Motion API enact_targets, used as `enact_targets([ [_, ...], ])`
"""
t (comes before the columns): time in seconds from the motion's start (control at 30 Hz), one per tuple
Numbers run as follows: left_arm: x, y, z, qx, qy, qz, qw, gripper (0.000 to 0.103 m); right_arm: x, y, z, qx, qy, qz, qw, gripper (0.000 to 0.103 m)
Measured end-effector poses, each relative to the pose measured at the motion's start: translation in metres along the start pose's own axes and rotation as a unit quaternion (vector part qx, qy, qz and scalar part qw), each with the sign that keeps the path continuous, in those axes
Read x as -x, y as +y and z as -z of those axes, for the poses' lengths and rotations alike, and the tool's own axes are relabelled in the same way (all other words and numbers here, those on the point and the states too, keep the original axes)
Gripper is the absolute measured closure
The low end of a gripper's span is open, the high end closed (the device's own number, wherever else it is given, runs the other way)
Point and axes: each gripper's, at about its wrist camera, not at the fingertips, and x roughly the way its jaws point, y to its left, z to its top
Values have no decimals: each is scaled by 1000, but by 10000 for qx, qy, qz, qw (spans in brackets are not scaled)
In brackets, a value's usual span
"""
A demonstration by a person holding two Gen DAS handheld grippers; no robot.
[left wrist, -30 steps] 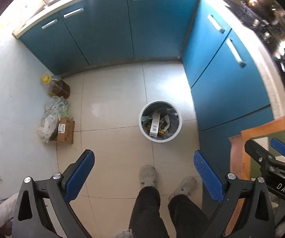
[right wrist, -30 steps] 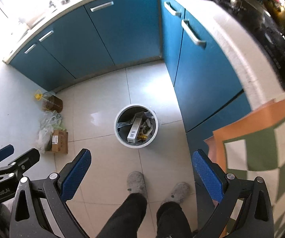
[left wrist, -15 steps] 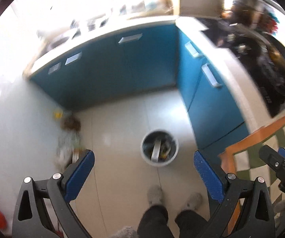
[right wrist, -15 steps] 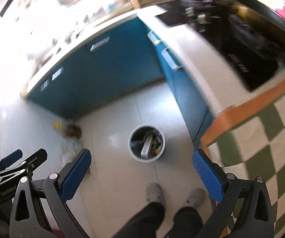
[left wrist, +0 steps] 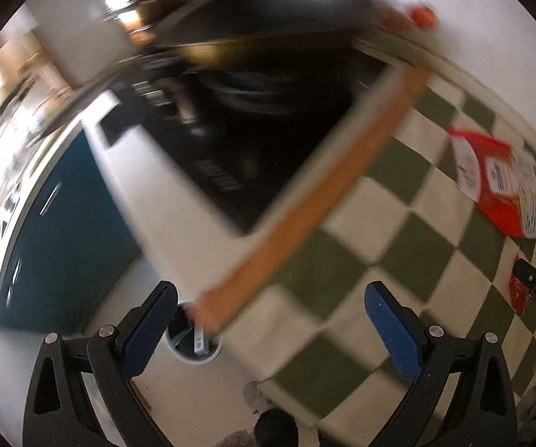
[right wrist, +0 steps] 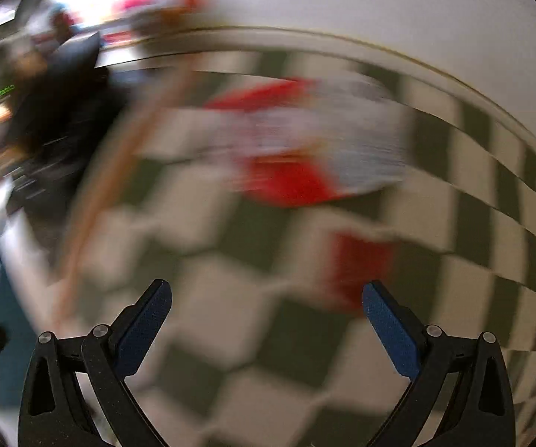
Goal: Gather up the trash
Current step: 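Grasp the red sugar bag with the left tool while the right tool grasps the red sauce packet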
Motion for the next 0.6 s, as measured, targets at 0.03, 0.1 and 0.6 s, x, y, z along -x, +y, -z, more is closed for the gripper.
enact_targets([
  [0.03,-7,-18,-6,-126,55,-12,9999,1,-17,-13,-4,-83,116,81,9999,0],
  [0.1,-18,-42,-14,-327,153,-42,9993,1,-40,-25,-9,-176,318,92,9993,0],
  [0.6,-65,-152,-27,489,1647,3191,9320,1,-10,-165,-17,-1489,-409,-75,9880,85],
])
